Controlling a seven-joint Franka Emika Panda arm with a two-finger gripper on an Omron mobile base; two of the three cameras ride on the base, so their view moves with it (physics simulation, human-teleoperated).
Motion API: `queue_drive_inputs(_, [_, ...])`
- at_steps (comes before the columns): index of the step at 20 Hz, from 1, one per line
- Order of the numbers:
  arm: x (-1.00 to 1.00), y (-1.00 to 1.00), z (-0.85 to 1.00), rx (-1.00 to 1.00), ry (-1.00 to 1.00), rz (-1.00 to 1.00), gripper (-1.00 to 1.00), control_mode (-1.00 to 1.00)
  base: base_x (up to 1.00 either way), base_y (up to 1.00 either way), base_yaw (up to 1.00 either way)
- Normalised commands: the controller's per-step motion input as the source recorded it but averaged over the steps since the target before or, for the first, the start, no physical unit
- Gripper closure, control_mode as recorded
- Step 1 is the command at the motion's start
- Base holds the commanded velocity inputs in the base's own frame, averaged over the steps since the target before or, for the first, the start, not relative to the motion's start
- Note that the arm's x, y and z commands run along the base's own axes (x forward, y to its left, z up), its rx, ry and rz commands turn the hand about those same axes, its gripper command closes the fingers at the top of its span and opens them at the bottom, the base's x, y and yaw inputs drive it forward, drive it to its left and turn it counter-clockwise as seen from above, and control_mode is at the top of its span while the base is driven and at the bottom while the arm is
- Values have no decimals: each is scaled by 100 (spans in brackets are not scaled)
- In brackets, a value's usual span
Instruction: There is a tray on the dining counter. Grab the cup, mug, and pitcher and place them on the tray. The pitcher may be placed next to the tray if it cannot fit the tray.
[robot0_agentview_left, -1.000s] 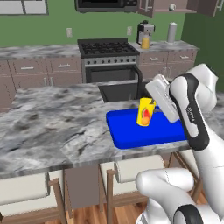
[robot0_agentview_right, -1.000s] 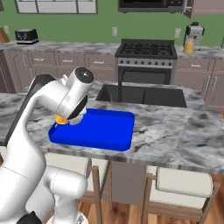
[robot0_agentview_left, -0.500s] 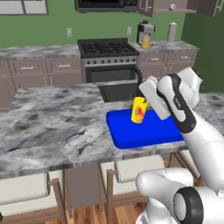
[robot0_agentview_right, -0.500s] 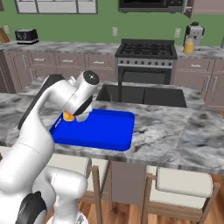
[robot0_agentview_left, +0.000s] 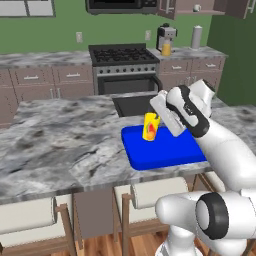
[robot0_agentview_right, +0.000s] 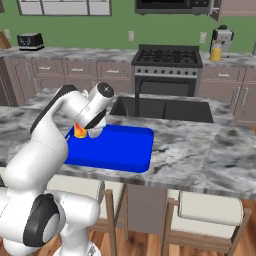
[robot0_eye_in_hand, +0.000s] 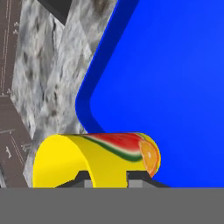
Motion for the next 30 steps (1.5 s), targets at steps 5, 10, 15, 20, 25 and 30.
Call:
queue_drive_inputs(5, [14,6,-31,0,0,0,100,-100,0,0,0])
queue_drive_inputs(10, [7,8,-26,-3,0,0,100,-100,0,0,0])
queue_drive_inputs(15, [2,7,-14,-4,-1,0,100,-100,0,0,0])
queue_drive_inputs(20, [9,5,0,-2,-1,0,100,-100,0,0,0])
queue_drive_inputs(25, [20,9,-1,-3,0,0,100,-100,0,0,0])
queue_drive_inputs(30, [24,3,-2,-1,0,0,100,-100,0,0,0])
